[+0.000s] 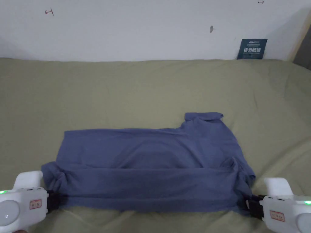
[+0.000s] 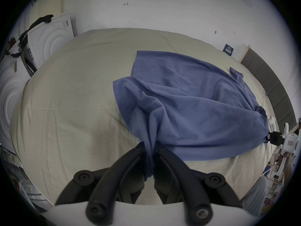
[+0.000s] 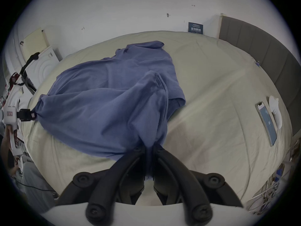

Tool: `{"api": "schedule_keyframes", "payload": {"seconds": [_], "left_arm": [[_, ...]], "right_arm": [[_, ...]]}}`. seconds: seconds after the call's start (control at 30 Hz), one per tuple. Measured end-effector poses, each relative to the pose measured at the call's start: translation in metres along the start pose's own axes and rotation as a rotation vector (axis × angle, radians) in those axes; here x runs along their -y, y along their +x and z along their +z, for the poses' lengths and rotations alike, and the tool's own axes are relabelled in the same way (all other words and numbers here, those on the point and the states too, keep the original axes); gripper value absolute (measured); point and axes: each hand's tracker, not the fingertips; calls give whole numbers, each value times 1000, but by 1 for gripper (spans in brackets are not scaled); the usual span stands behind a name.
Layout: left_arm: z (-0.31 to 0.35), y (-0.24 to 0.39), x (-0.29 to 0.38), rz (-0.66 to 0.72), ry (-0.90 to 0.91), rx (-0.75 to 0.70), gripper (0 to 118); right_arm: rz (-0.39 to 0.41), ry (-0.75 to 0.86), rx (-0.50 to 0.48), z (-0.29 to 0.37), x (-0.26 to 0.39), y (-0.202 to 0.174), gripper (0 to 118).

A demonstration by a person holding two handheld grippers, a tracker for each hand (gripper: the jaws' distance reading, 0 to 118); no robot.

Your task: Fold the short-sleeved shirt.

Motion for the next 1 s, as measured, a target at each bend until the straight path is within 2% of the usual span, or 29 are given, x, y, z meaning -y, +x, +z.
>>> {"api": "schedule_keyframes", "payload": {"seconds": [0.27, 0.6, 0.8, 0.83, 0.87, 0.9, 0.93, 1.0], "left_arm": [[29, 4, 7, -59, -1, -14, 8], [80, -14, 94, -43, -43, 2, 8], [91, -19, 114, -15, -44, 22, 8], [92, -20, 114, -8, -33, 33, 15], [94, -20, 113, -1, -19, 57, 44], [97, -21, 112, -10, -10, 40, 86], [100, -22, 110, -20, -4, 24, 118], [118, -21, 99, -14, 70, 15, 117]], "right_arm": [[42, 30, 5, 38, 11, 7, 10], [60, -6, -31, 94, 89, 4, 10], [53, -15, -42, 97, 100, 1, 11], [29, 1, -44, 99, 98, 1, 23], [4, 22, -27, 102, 96, 1, 54], [-17, 32, -18, 105, 93, 3, 92], [-41, 50, -25, 111, 89, 4, 117], [-69, 151, -37, 126, 77, 4, 118]]}}
